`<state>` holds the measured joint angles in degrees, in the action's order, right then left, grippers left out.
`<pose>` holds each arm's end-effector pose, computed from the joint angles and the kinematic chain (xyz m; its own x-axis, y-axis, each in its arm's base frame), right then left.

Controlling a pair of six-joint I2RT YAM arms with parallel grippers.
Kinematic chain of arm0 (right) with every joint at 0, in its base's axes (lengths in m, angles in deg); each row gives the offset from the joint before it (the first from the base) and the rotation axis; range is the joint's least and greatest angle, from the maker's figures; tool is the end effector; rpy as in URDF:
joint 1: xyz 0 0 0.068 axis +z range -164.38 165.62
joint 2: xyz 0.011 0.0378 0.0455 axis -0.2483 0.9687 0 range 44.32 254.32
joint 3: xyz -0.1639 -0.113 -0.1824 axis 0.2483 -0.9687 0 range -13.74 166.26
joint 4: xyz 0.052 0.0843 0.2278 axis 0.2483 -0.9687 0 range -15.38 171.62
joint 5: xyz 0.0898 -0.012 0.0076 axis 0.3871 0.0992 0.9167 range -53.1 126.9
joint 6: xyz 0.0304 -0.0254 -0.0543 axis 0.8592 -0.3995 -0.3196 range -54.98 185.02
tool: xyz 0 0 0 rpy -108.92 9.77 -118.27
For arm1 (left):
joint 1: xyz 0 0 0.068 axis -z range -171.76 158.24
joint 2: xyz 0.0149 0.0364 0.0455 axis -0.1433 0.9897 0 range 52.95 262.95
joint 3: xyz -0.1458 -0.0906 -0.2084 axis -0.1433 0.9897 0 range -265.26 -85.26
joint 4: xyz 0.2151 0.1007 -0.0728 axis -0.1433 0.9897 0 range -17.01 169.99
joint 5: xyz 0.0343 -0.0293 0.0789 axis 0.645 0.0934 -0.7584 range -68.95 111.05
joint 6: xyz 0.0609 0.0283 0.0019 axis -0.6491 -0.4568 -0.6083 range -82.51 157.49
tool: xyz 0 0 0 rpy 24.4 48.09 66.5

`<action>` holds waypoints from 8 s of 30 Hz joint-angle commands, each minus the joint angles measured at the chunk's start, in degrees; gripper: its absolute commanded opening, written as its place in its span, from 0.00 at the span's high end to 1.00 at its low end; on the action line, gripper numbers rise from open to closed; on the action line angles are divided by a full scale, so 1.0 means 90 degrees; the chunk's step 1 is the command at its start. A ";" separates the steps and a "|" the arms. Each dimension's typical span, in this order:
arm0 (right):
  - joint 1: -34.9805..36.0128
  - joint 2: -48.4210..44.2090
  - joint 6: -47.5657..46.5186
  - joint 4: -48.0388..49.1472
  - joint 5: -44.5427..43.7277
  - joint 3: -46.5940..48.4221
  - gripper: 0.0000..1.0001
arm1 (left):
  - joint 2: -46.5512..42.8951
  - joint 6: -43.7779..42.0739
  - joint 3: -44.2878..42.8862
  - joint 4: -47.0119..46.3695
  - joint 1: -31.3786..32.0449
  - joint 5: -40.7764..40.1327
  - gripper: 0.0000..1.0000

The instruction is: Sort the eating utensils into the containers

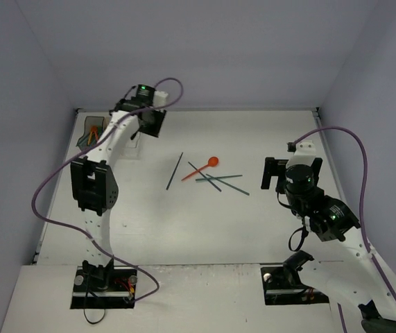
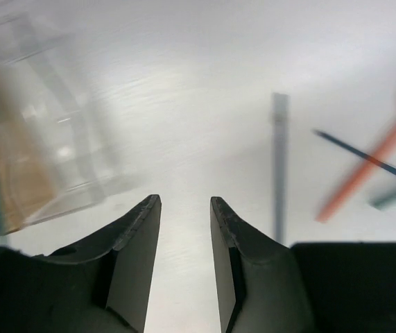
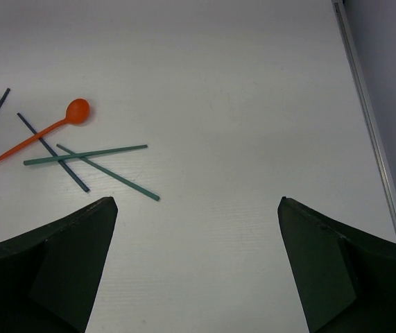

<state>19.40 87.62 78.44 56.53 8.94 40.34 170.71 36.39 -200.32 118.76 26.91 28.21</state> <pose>0.1498 0.0699 0.3648 -0.2262 0.0955 -0.9694 -0.0627 0.9917 0.1123 0.4331 -0.1533 0.2983 -0.7015 0.2572 -0.6646 0.4096 0.9087 -0.0806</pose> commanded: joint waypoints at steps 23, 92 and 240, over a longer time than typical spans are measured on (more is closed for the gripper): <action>-0.0033 -0.0395 0.0091 0.0336 0.0234 0.0201 0.00 | 0.0641 -0.0640 0.1172 -0.0526 0.1822 0.0306 0.67; -0.0033 -0.0074 0.0023 0.0337 0.0020 0.0145 0.00 | 0.1027 -0.0354 -0.1381 0.0942 -0.2282 -0.1413 0.80; -0.0023 -0.0737 0.0023 0.0327 0.0257 0.0037 0.00 | 0.0025 -0.0317 0.1091 -0.0319 0.2084 0.0188 0.51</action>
<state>19.38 81.10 78.84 56.51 11.27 40.10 171.50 45.10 -187.20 117.62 46.06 26.83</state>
